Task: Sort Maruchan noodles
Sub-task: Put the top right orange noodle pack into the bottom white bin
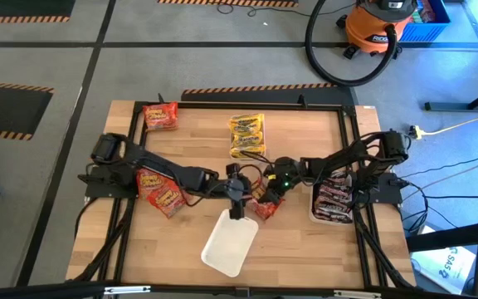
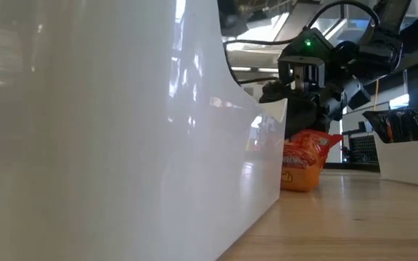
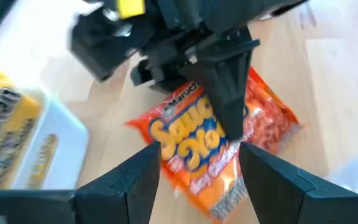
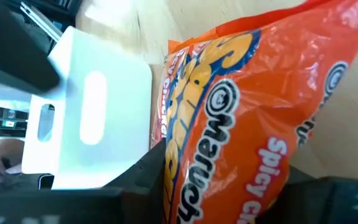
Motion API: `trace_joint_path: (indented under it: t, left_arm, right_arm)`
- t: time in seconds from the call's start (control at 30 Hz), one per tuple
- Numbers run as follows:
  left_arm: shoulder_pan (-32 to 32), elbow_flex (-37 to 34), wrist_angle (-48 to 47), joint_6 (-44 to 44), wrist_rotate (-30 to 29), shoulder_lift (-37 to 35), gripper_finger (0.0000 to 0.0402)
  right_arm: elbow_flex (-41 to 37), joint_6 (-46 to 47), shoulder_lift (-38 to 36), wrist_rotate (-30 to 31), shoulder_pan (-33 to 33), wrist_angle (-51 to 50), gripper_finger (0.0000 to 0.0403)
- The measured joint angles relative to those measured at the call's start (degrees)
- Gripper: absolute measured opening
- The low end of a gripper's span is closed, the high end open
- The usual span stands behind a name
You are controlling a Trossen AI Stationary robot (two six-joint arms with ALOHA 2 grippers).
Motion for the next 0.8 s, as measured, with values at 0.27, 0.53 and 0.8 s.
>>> trace_joint_path:
  t: [0.27, 0.53, 0.8]
  left_arm:
    - [-4.81, -2.76, -24.94, -7.84, 1.63, -9.91, 0.0211]
    - [-12.58, -18.93, -21.42, -22.27, 8.96, -17.22, 0.0211]
    - [-16.35, -26.11, 0.66, -26.02, 12.67, -14.81, 0.0211]
  right_arm:
    - [-0.11, -2.19, -7.52, 0.47, 0.01, -8.65, 0.0123]
    - [-0.13, -2.22, -19.46, -1.56, 6.55, -26.79, 0.0123]
    - [-0.15, 4.50, -18.56, 5.33, 18.66, -22.78, 0.0122]
